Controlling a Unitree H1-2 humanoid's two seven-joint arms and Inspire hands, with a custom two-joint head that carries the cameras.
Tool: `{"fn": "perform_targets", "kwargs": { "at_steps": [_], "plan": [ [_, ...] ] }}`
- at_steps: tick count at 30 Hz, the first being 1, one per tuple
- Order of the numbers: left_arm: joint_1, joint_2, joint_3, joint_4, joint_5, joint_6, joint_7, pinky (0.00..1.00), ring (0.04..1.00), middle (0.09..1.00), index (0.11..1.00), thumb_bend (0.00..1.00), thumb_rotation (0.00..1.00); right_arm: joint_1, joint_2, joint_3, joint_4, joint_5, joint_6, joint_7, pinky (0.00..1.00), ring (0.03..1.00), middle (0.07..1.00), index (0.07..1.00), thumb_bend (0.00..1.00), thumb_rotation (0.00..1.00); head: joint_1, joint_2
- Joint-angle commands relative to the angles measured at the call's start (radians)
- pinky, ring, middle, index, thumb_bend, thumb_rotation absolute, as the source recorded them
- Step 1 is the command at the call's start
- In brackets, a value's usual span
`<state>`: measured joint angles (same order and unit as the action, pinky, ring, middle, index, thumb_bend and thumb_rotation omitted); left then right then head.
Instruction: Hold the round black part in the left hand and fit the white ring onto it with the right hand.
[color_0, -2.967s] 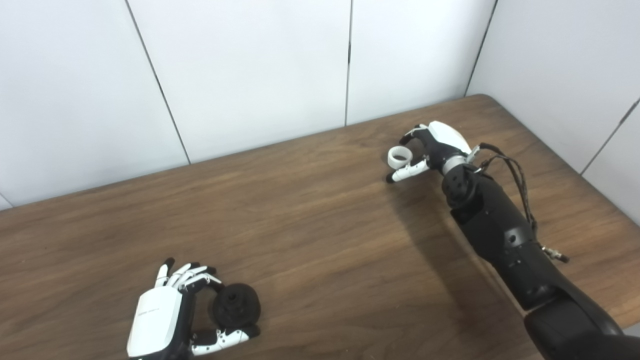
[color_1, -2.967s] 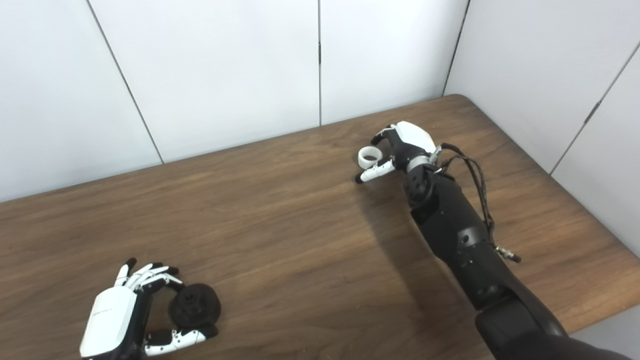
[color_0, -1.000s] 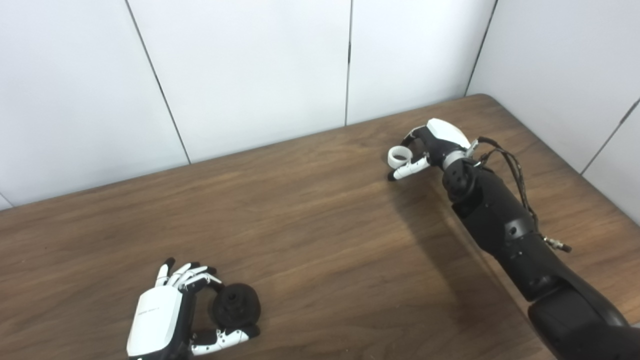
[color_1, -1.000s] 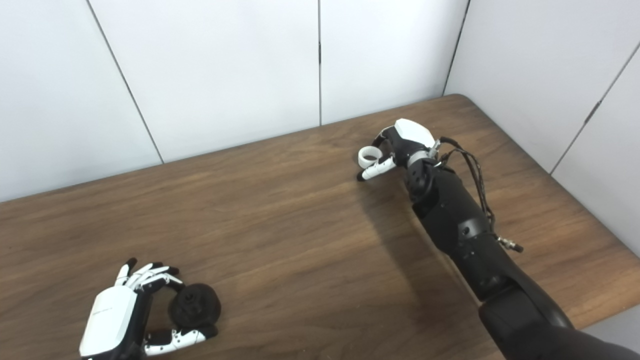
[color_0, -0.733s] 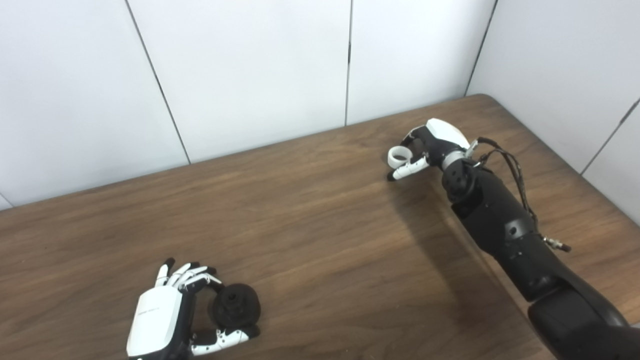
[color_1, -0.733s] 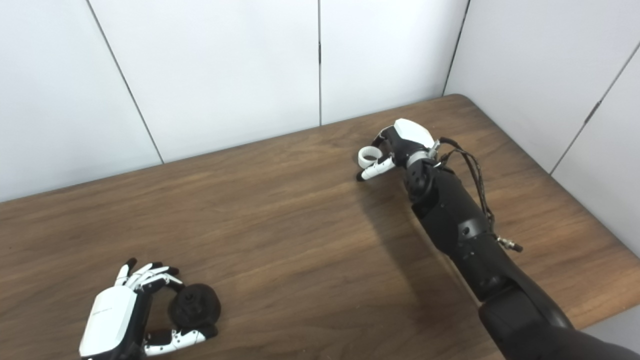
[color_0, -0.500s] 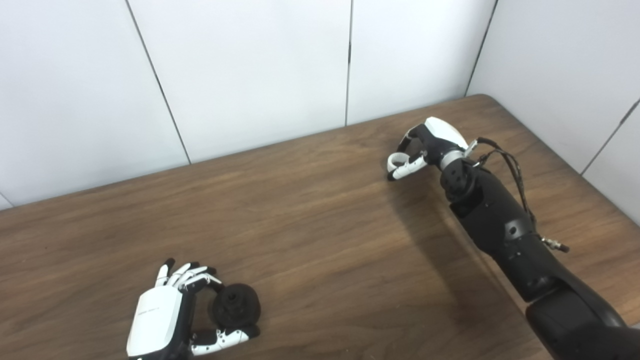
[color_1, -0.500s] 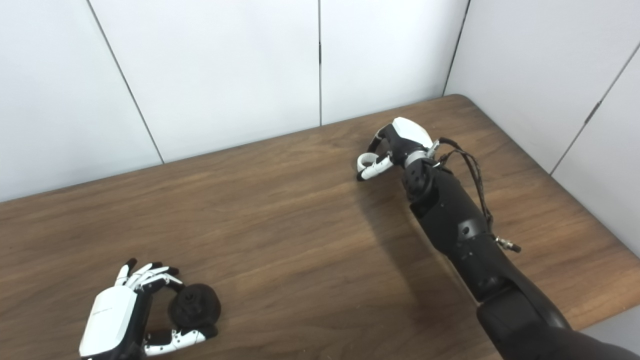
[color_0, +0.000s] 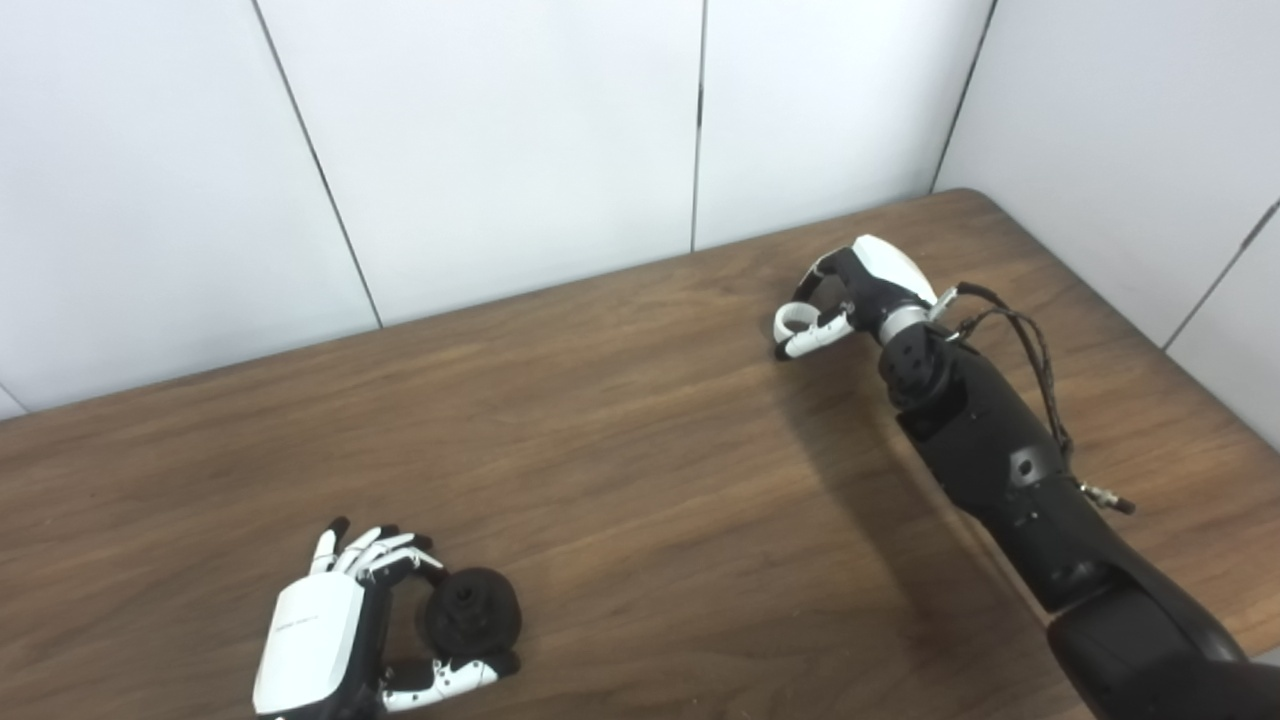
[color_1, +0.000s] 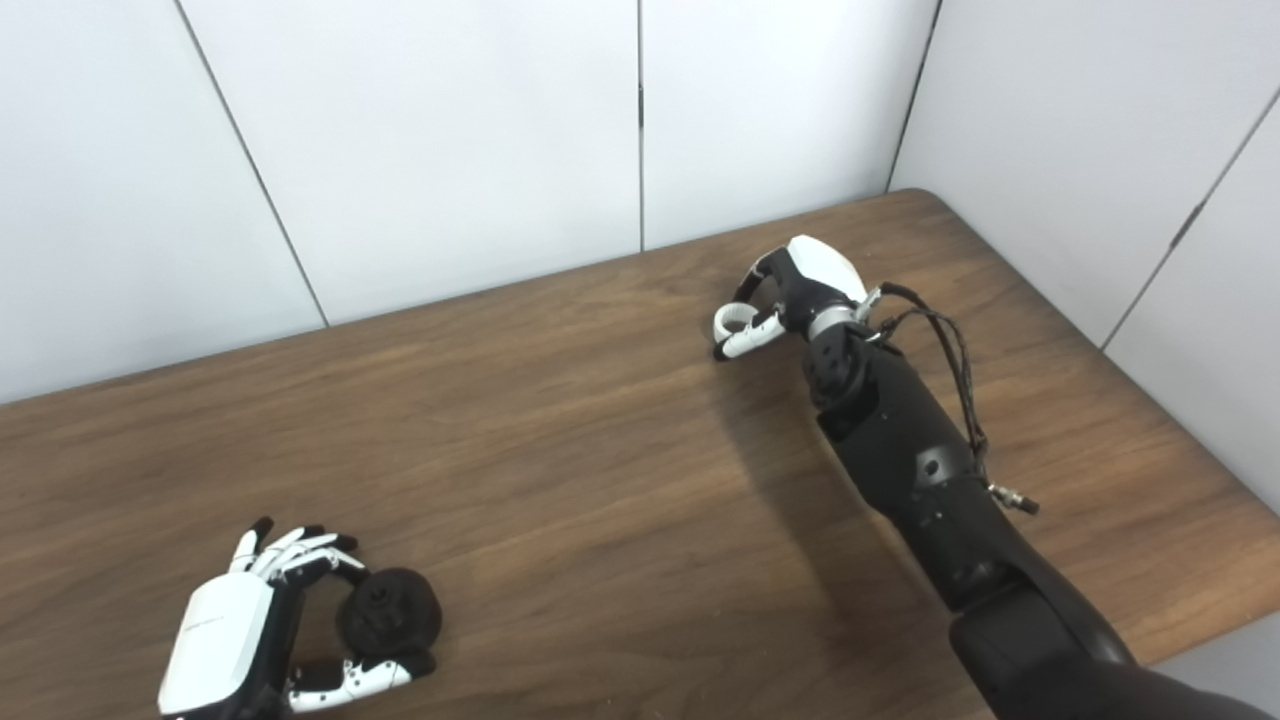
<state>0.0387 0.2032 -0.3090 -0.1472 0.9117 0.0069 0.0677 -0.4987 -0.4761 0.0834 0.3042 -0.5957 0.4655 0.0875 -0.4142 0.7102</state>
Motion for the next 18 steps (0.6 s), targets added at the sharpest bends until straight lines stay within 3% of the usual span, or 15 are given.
{"fn": "perform_targets", "kwargs": {
  "at_steps": [1,6,18],
  "plan": [
    [0.002,0.010,0.004,-0.021,0.019,0.009,-0.002,1.00,0.866,0.766,0.484,0.52,0.05,-0.018,-0.036,-0.006,-0.037,-0.005,-0.007,-0.017,1.00,0.980,0.835,0.485,0.52,0.13,0.001,0.001],
    [0.004,0.003,0.001,-0.019,0.017,0.003,0.012,1.00,0.859,0.761,0.483,0.52,0.05,-0.007,-0.041,-0.009,-0.071,0.011,-0.014,-0.009,1.00,0.980,0.830,0.485,0.52,0.13,0.017,0.003],
    [0.007,-0.016,-0.020,-0.017,0.044,0.008,0.016,1.00,0.863,0.766,0.483,0.52,0.05,0.033,-0.018,0.022,-0.323,-0.050,0.004,0.146,1.00,0.993,0.846,0.484,0.52,0.14,0.102,0.014]
  ]
}}
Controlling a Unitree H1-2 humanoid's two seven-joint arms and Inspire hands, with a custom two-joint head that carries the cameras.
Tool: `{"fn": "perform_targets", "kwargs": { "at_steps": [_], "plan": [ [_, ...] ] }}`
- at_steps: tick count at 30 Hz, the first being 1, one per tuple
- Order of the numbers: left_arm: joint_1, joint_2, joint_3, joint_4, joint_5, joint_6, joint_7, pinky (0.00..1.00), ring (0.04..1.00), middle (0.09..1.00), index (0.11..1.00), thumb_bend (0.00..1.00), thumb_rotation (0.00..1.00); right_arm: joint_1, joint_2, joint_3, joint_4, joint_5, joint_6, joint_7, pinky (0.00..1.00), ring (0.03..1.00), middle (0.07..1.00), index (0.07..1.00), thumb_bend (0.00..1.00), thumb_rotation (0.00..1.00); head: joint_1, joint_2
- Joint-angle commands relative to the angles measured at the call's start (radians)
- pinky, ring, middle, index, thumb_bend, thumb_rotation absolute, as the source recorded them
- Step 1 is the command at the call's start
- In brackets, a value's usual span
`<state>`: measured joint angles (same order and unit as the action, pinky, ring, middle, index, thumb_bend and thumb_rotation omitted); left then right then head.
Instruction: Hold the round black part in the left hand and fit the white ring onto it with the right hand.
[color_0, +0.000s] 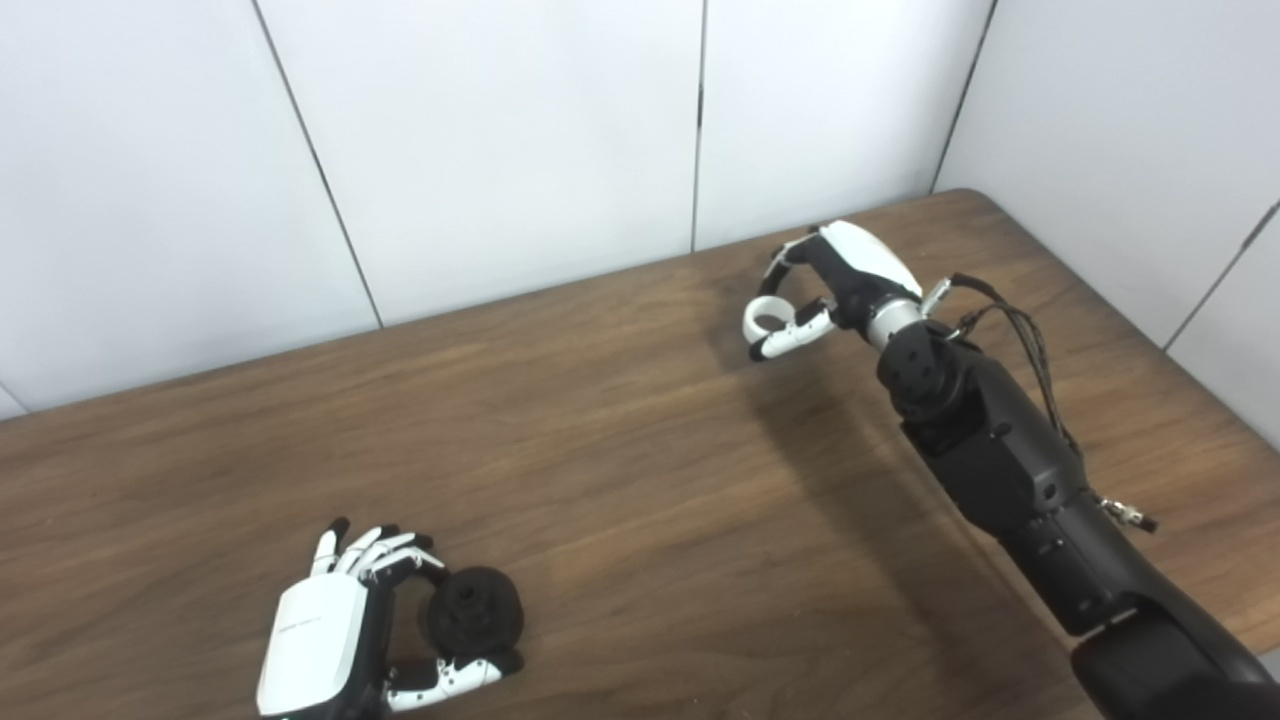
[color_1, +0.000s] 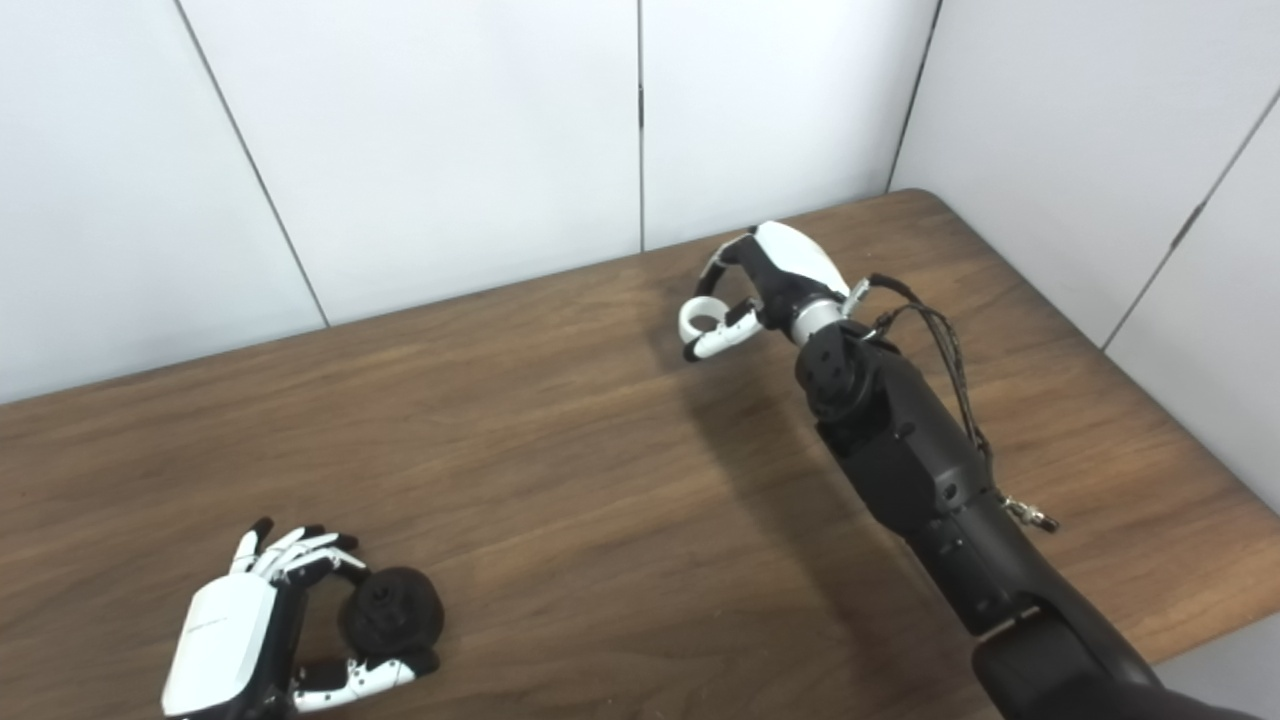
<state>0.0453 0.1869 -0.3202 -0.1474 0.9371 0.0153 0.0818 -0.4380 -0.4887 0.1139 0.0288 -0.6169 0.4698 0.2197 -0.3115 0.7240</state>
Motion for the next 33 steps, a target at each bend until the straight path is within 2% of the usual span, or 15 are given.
{"fn": "perform_targets", "kwargs": {
  "at_steps": [1,7,12,19,25,33],
  "plan": [
    [0.001,-0.002,-0.011,-0.018,0.024,0.003,0.002,1.00,0.865,0.767,0.483,0.52,0.06,-0.024,0.002,-0.006,-0.069,-0.043,0.000,0.031,1.00,0.985,0.845,0.484,0.52,0.14,0.010,0.001],
    [0.004,-0.020,-0.029,-0.028,0.051,0.032,-0.011,1.00,0.874,0.770,0.484,0.52,0.06,-0.009,0.036,0.017,-0.183,-0.071,0.000,0.116,1.00,0.978,0.824,0.484,0.52,0.14,0.074,0.006],
    [0.008,-0.035,-0.042,-0.030,0.063,0.047,-0.013,1.00,0.881,0.773,0.484,0.52,0.06,-0.006,0.102,0.032,-0.297,-0.134,0.000,0.256,1.00,0.987,0.839,0.484,0.52,0.14,0.115,0.011],
    [0.005,-0.054,-0.065,-0.016,0.093,0.060,0.005,1.00,0.878,0.775,0.484,0.53,0.06,0.005,0.178,0.060,-0.407,-0.184,0.000,0.394,1.00,0.999,0.852,0.485,0.52,0.14,0.168,0.021],
    [0.010,-0.074,-0.082,-0.025,0.118,0.082,-0.003,1.00,0.889,0.784,0.484,0.53,0.06,0.018,0.206,0.094,-0.467,-0.199,-0.001,0.464,1.00,0.994,0.854,0.485,0.52,0.14,0.216,0.033],
    [0.011,-0.097,-0.106,-0.022,0.149,0.101,0.016,1.00,0.889,0.781,0.484,0.53,0.06,0.055,0.239,0.135,-0.517,-0.175,-0.002,0.492,1.00,0.999,0.859,0.483,0.52,0.14,0.260,0.052]
  ]
}}
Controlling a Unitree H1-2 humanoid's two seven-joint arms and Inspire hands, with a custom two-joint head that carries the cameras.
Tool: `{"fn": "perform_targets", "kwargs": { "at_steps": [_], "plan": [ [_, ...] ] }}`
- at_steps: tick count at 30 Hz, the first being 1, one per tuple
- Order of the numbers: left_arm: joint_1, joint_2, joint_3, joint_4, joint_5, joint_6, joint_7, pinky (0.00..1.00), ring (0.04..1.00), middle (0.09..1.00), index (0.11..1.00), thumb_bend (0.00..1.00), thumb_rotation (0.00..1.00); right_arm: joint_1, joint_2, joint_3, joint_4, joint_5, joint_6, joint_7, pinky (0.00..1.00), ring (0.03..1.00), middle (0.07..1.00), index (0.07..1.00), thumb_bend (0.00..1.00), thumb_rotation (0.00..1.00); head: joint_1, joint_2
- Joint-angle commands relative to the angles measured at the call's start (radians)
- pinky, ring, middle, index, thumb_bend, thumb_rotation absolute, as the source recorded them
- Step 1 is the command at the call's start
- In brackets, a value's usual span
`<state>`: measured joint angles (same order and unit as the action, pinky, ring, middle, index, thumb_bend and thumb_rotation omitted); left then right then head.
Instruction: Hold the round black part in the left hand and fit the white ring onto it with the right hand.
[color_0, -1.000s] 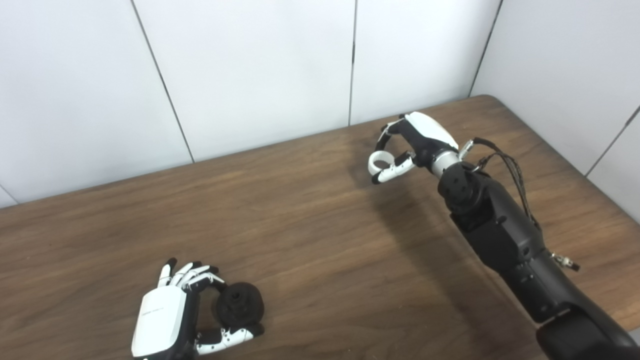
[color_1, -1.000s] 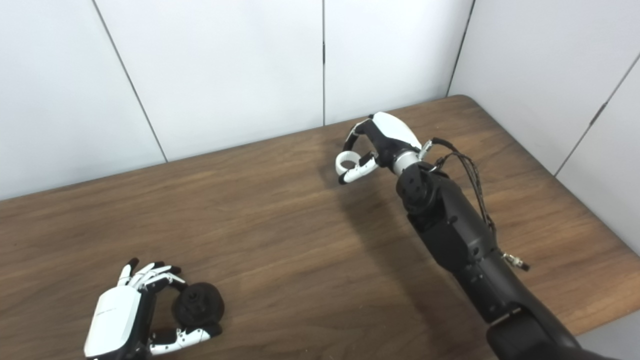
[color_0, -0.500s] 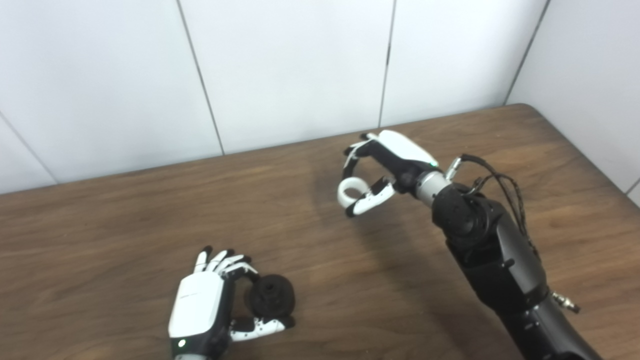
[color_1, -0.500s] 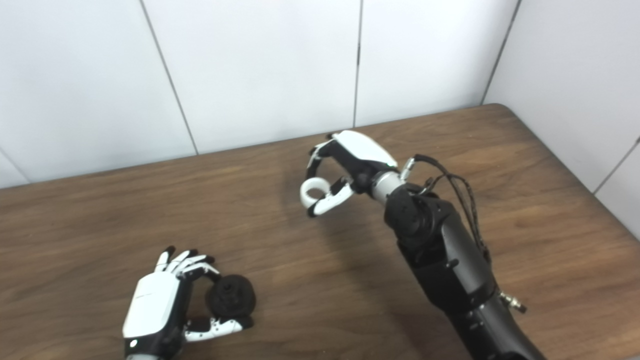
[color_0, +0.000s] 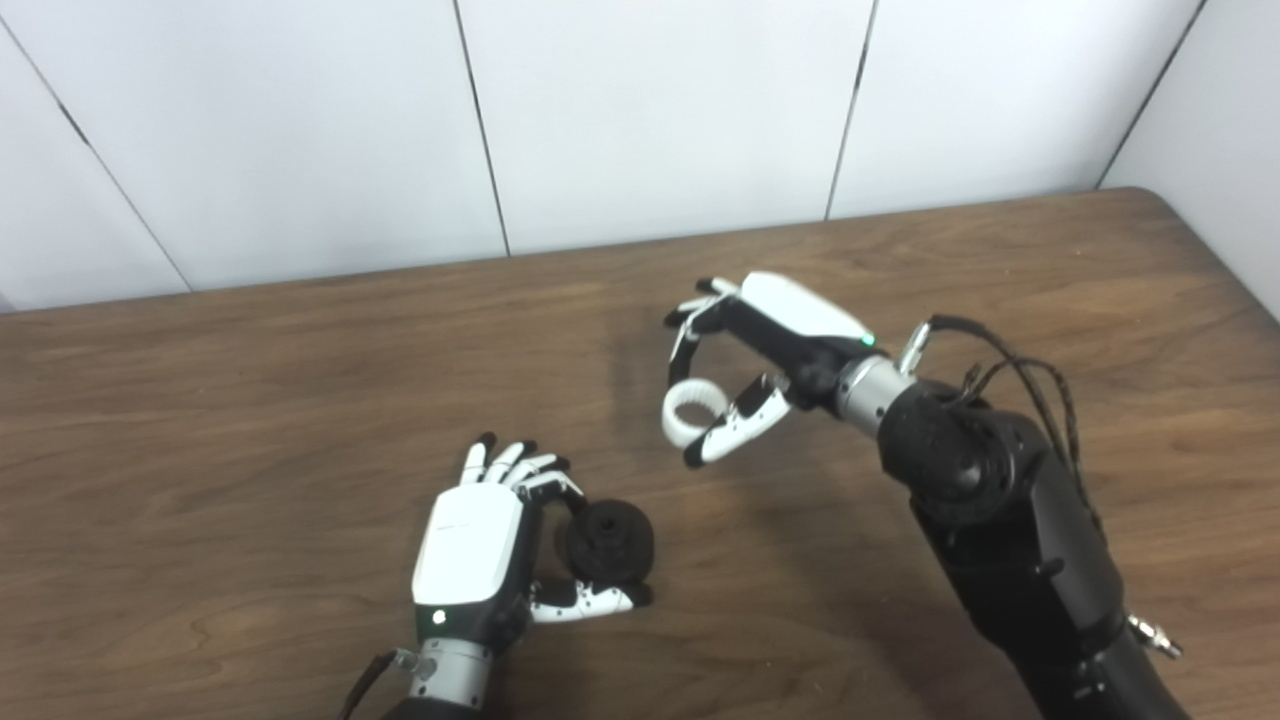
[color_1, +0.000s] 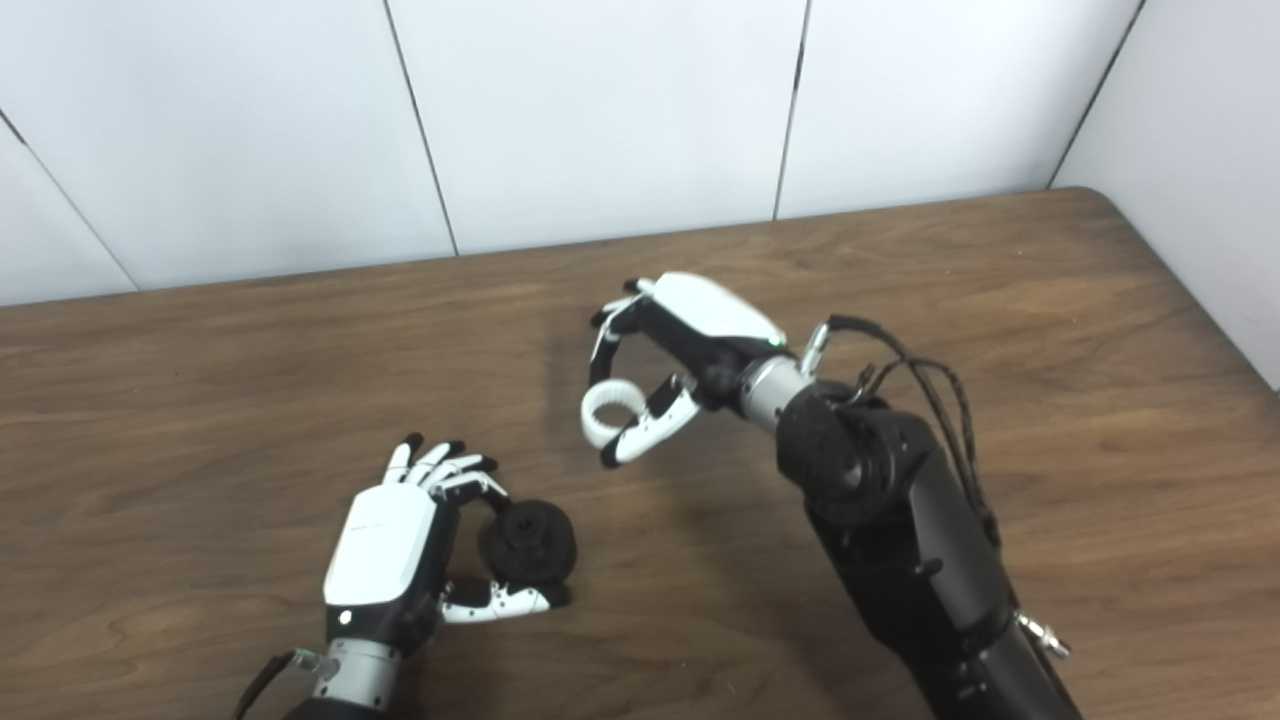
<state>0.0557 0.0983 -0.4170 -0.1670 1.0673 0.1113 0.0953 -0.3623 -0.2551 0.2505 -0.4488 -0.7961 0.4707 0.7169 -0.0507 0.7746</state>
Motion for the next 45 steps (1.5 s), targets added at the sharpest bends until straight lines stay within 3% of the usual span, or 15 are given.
{"fn": "perform_targets", "kwargs": {
  "at_steps": [1,8,23,45],
  "plan": [
    [0.001,-0.009,-0.011,-0.002,0.019,0.007,0.002,1.00,0.890,0.782,0.484,0.53,0.06,-0.017,0.011,0.005,-0.044,0.003,-0.003,-0.002,1.00,0.998,0.857,0.483,0.52,0.14,-0.001,0.002],
    [-0.001,-0.017,-0.022,-0.006,0.030,0.020,0.001,1.00,0.892,0.785,0.484,0.53,0.06,0.003,0.023,0.056,-0.078,0.008,-0.007,0.015,1.00,0.993,0.858,0.483,0.52,0.14,0.018,0.015],
    [-0.007,-0.031,-0.033,-0.015,0.048,0.044,-0.008,1.00,0.894,0.785,0.484,0.52,0.06,0.044,0.037,0.100,-0.093,0.018,-0.006,0.032,1.00,0.998,0.864,0.484,0.52,0.14,0.035,0.033],
    [-0.011,-0.031,-0.039,-0.018,0.055,0.047,-0.009,1.00,0.893,0.782,0.485,0.52,0.06,0.053,0.056,0.123,-0.055,-0.020,-0.006,0.007,1.00,1.000,0.873,0.484,0.52,0.13,0.036,0.038]
  ]
}}
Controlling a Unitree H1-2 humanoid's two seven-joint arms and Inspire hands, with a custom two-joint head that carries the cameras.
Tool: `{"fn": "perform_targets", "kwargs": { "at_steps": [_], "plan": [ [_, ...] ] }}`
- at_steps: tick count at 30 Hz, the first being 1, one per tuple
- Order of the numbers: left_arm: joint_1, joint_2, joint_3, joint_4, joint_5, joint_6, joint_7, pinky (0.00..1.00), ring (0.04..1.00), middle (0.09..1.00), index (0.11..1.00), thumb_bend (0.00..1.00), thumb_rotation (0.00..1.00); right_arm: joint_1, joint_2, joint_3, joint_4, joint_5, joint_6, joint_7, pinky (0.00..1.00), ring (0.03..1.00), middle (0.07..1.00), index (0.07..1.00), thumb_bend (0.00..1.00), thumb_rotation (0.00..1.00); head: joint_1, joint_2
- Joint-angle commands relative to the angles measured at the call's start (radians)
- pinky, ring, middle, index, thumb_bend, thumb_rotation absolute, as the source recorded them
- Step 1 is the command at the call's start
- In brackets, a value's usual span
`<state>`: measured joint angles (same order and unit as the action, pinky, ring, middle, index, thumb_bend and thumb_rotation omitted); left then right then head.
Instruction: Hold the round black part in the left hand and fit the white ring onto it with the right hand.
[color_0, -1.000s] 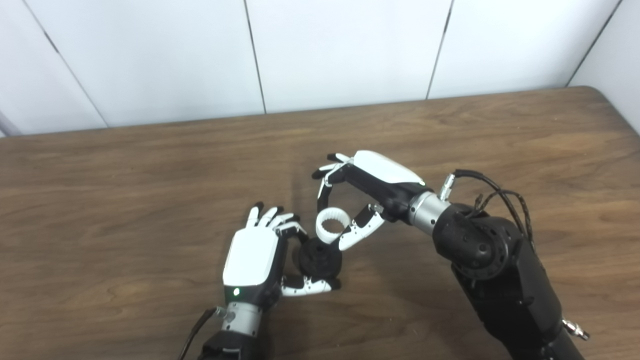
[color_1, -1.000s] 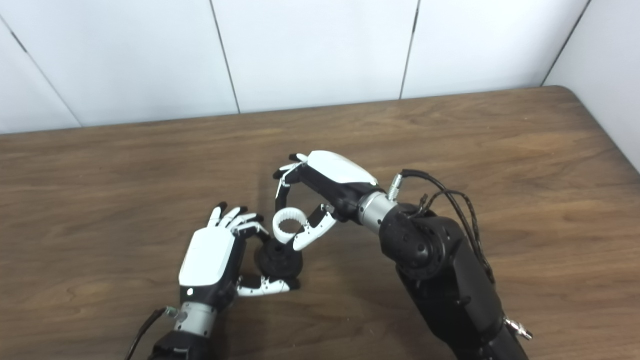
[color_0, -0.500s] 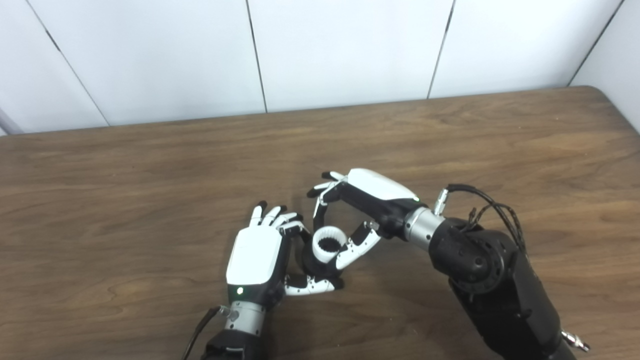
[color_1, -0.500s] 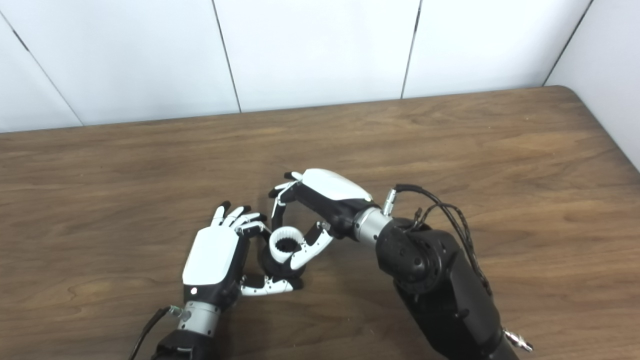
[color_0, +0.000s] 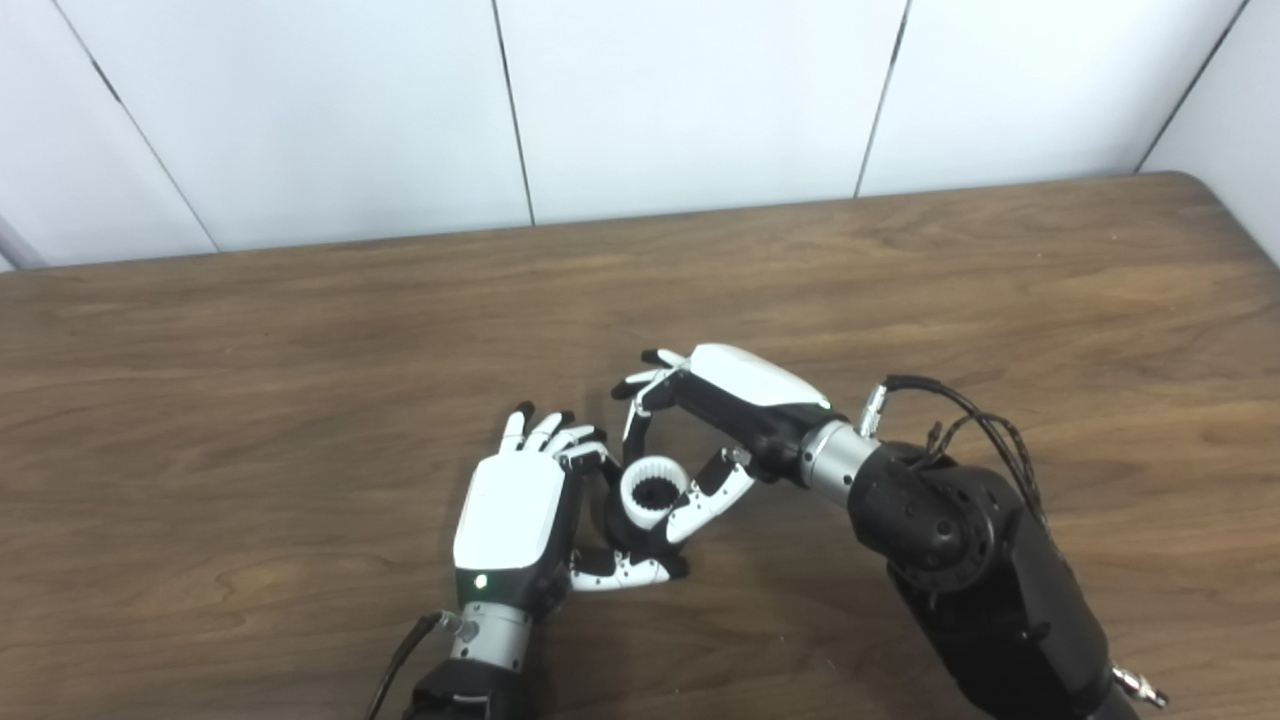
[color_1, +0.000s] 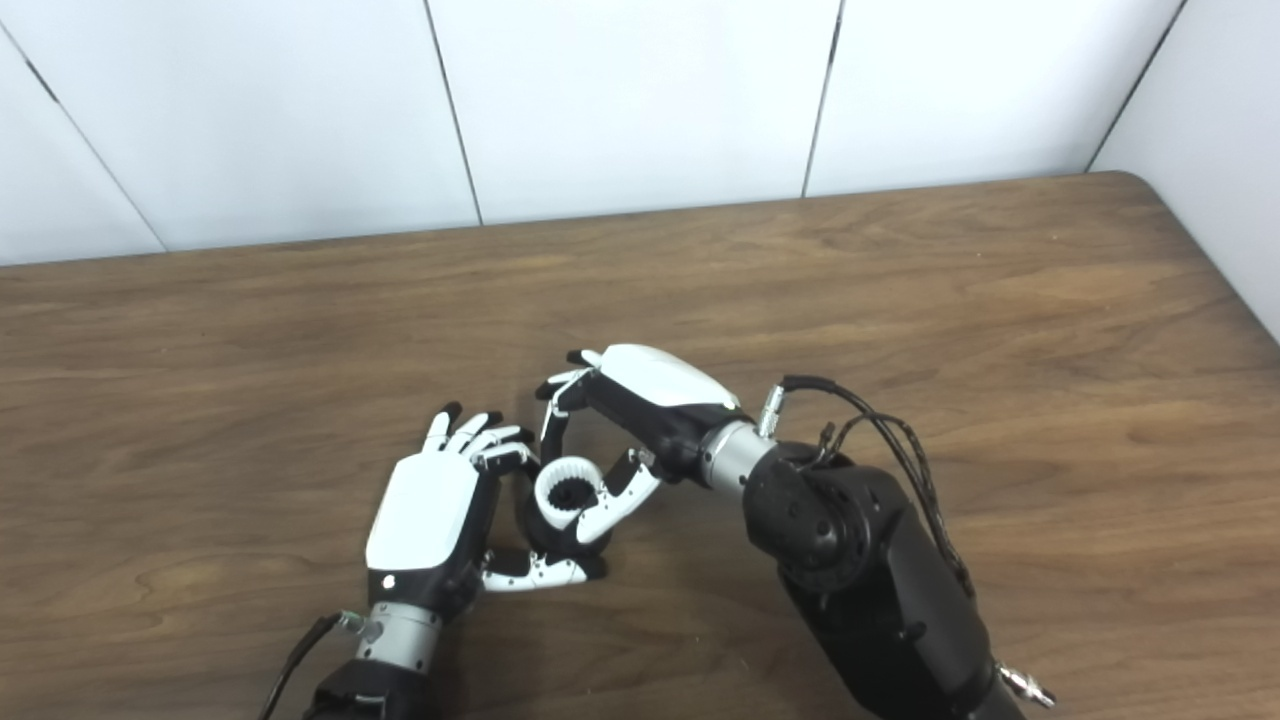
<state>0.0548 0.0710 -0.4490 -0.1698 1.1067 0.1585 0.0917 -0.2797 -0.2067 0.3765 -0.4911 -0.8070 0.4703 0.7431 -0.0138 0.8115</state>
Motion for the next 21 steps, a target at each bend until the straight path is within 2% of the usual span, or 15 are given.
{"fn": "perform_targets", "kwargs": {
  "at_steps": [1,21],
  "plan": [
    [-0.011,-0.004,-0.007,-0.014,0.016,0.000,-0.004,1.00,0.894,0.782,0.485,0.52,0.06,-0.029,0.008,-0.004,-0.012,-0.009,-0.006,-0.020,1.00,1.000,0.872,0.484,0.52,0.13,-0.002,0.000],
    [-0.015,-0.008,-0.021,-0.015,0.023,0.014,0.000,1.00,0.890,0.781,0.485,0.52,0.06,-0.031,0.011,-0.004,0.007,0.015,-0.019,-0.058,1.00,1.000,0.866,0.484,0.52,0.13,0.009,0.002]
  ]
}}
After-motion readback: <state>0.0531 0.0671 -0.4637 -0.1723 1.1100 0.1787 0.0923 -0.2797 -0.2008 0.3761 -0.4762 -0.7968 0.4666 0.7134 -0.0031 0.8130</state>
